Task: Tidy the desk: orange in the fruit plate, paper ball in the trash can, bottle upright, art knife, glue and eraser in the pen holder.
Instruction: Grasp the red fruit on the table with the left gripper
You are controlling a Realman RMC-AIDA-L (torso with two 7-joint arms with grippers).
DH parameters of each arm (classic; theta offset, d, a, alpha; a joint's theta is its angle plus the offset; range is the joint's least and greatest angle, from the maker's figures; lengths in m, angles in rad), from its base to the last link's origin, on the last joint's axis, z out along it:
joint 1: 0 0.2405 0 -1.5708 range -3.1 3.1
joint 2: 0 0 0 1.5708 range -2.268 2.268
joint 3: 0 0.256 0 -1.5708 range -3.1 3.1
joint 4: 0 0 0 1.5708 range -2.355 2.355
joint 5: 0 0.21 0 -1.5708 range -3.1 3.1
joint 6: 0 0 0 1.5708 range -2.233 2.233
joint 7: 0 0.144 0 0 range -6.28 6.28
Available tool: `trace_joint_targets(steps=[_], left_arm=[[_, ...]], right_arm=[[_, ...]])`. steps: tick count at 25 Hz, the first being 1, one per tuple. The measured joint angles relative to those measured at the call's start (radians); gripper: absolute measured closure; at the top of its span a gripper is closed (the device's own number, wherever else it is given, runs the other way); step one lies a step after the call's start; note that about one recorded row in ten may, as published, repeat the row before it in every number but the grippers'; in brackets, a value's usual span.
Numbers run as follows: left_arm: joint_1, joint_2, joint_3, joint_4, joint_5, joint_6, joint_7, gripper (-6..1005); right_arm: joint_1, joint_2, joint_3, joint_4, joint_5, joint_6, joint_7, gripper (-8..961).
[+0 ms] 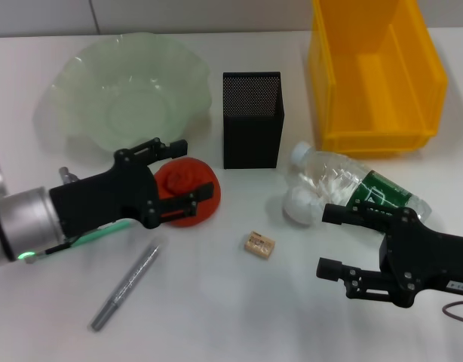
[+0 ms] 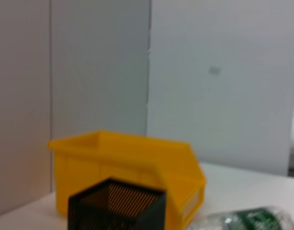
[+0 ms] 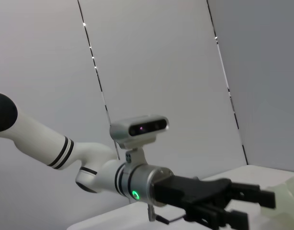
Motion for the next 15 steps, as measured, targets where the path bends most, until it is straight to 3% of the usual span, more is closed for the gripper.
trace_joint_targets(steps=[3, 15], left_arm=[[-0.026, -0.002, 0.002, -0.05, 0.002, -0.087, 0.013, 206], [-0.03, -0.003, 0.001, -0.116, 0.001, -0.16, 0.059, 209]], right_arm=[[-0.003, 0.0, 0.007, 0.013, 0.003, 0.0, -0.005, 183], [0.004, 0.0, 0.011, 0.022, 0.004, 0.0, -0.006, 182]])
